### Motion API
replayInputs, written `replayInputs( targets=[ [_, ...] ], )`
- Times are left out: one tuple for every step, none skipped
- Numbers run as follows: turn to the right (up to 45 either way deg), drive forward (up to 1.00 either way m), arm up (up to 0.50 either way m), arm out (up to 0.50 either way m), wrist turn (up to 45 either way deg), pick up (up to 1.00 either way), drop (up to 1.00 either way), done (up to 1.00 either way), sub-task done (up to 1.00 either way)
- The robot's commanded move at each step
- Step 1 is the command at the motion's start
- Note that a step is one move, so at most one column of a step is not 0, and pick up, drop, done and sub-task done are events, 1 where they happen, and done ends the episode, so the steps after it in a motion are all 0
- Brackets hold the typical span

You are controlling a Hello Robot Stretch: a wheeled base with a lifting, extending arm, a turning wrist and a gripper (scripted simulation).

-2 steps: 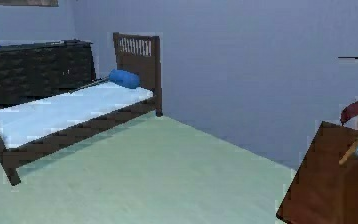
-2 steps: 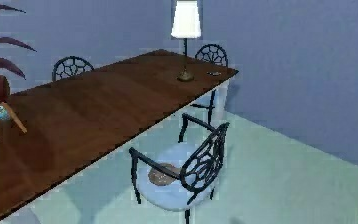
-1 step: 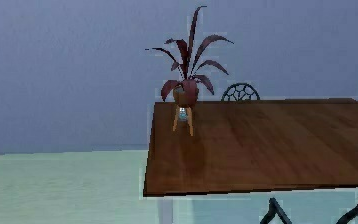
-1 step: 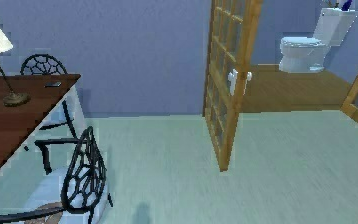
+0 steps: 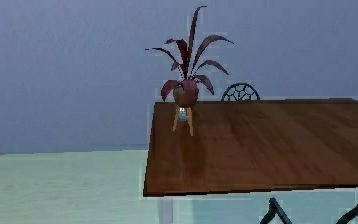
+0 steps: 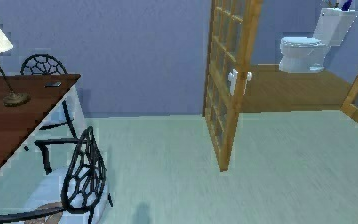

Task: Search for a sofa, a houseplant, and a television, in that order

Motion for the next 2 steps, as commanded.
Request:
replayInputs(
  targets=[
    [45.0, 0.0, 0.0, 0.0, 0.0, 0.0, 0.0, 0.0, 0.0],
    [45.0, 0.0, 0.0, 0.0, 0.0, 0.0, 0.0, 0.0, 0.0]
  ],
)
